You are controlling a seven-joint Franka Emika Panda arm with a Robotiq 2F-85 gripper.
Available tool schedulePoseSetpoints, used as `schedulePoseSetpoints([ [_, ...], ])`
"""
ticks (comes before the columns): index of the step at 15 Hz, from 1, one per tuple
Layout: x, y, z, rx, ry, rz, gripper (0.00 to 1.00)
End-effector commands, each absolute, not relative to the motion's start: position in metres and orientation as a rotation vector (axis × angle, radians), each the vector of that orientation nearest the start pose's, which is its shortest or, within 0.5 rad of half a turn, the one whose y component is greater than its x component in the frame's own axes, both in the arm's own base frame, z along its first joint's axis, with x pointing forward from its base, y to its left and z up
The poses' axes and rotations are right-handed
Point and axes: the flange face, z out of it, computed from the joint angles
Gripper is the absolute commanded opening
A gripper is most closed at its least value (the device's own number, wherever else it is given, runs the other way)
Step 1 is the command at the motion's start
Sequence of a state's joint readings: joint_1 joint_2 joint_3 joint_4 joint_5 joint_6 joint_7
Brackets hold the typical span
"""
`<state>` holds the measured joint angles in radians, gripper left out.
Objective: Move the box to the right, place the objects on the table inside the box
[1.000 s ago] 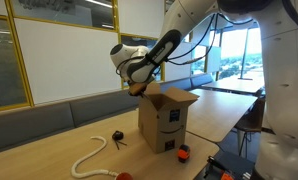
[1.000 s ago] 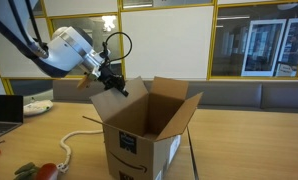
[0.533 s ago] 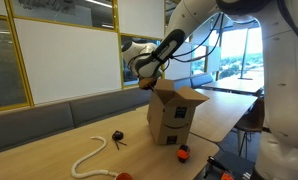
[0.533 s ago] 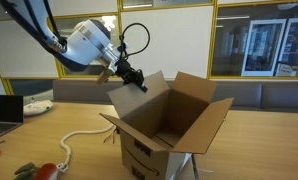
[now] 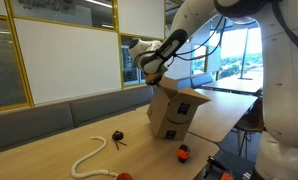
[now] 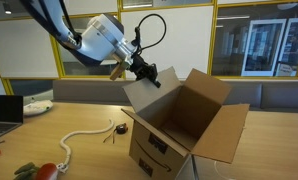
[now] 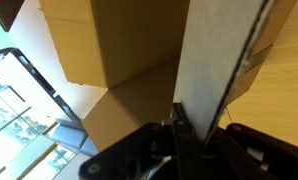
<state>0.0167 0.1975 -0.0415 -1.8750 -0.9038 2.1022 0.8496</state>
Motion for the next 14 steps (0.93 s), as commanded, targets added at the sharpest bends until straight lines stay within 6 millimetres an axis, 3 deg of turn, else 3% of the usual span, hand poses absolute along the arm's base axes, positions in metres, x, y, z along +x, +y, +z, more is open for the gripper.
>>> schedulePoseSetpoints([
  [1, 0.633, -0.075, 0.423, 2.325, -0.411, 0.338, 0.01],
  [8, 0.644, -0.106, 0.395, 2.263, -0.388, 0.176, 0.01],
  [13, 0.649, -0.097, 0.395, 2.357, -0.384, 0.157, 0.01],
  [14, 0.649, -0.094, 0.397, 2.374, -0.393, 0.156, 0.08],
])
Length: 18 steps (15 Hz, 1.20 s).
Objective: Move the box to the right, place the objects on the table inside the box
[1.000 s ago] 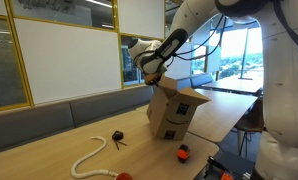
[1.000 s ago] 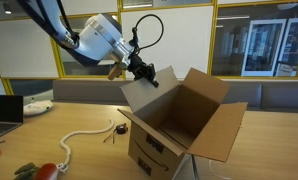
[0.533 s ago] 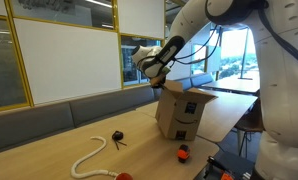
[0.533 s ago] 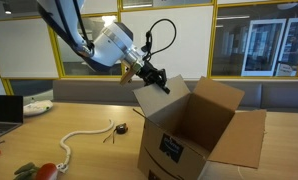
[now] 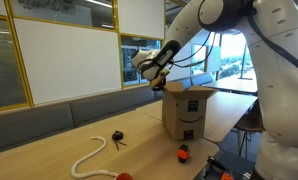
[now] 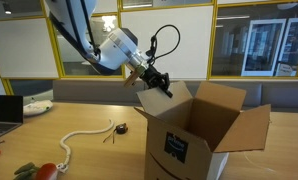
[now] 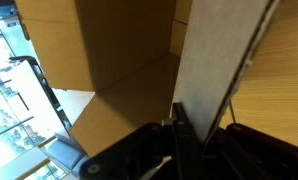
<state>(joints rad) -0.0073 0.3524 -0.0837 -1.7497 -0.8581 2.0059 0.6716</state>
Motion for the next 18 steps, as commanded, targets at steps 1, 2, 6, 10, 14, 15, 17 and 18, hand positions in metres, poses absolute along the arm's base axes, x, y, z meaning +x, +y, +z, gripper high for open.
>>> schedulePoseSetpoints([
  [1, 0.649, -0.092, 0.399, 2.392, -0.404, 0.154, 0.31],
  [2, 0.649, -0.091, 0.4, 2.41, -0.41, 0.15, 0.33],
  [6, 0.648, -0.085, 0.409, 2.459, -0.437, 0.156, 0.56],
  [10, 0.645, -0.075, 0.426, 2.479, -0.474, 0.196, 0.85],
  [14, 0.638, -0.044, 0.457, 2.505, -0.463, 0.286, 1.0],
  [15, 0.635, -0.032, 0.467, 2.518, -0.454, 0.314, 1.0],
  [17, 0.629, -0.007, 0.484, 2.565, -0.421, 0.364, 1.0],
  [18, 0.625, 0.006, 0.49, 2.597, -0.406, 0.386, 1.0],
])
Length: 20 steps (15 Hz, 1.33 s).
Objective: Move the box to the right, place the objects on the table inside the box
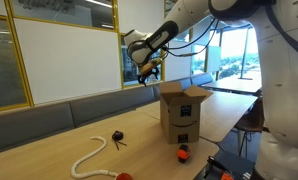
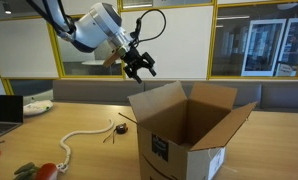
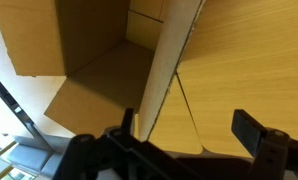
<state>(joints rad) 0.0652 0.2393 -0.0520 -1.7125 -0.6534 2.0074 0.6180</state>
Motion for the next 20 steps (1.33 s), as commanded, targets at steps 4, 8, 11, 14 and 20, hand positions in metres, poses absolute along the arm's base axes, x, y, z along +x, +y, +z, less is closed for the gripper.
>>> schedulePoseSetpoints([
  [4, 0.609, 0.069, 0.492, 2.791, -0.287, 0.433, 1.0],
  [8, 0.603, 0.11, 0.459, 2.972, -0.157, 0.39, 1.0],
  [11, 0.61, 0.123, 0.422, 3.059, -0.101, 0.333, 1.0],
  [14, 0.625, 0.128, 0.378, 3.118, 0.038, 0.225, 1.0],
  [20, 0.654, 0.122, 0.295, 3.148, 0.39, -0.013, 1.0],
])
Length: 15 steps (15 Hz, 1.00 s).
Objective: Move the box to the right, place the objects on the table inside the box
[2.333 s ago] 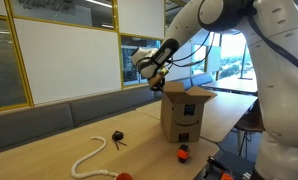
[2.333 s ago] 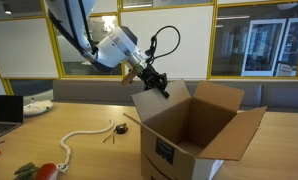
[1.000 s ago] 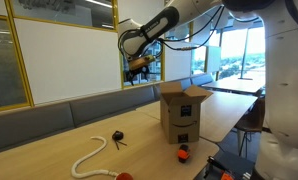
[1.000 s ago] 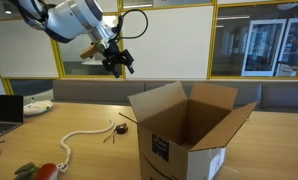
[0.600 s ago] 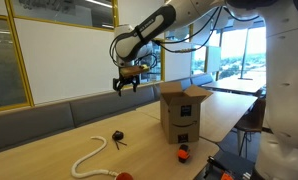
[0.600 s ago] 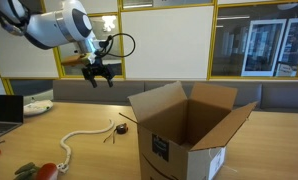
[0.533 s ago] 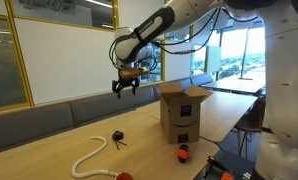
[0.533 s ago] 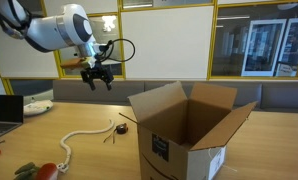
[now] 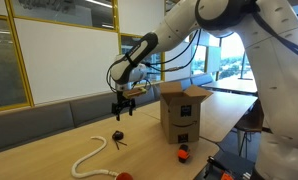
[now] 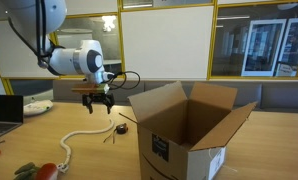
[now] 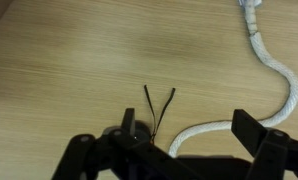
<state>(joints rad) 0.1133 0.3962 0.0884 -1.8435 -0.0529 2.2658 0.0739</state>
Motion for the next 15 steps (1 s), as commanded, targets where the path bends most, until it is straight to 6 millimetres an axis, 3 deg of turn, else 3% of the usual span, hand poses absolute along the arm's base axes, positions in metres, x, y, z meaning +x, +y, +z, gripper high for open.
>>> schedulePoseSetpoints([
  [1, 0.659, 0.121, 0.285, -3.08, -0.431, 0.039, 1.0],
  [8, 0.707, 0.12, 0.223, -3.104, -0.584, 0.159, 1.0],
  [15, 0.753, 0.096, 0.184, -3.142, -0.591, 0.029, 1.0],
])
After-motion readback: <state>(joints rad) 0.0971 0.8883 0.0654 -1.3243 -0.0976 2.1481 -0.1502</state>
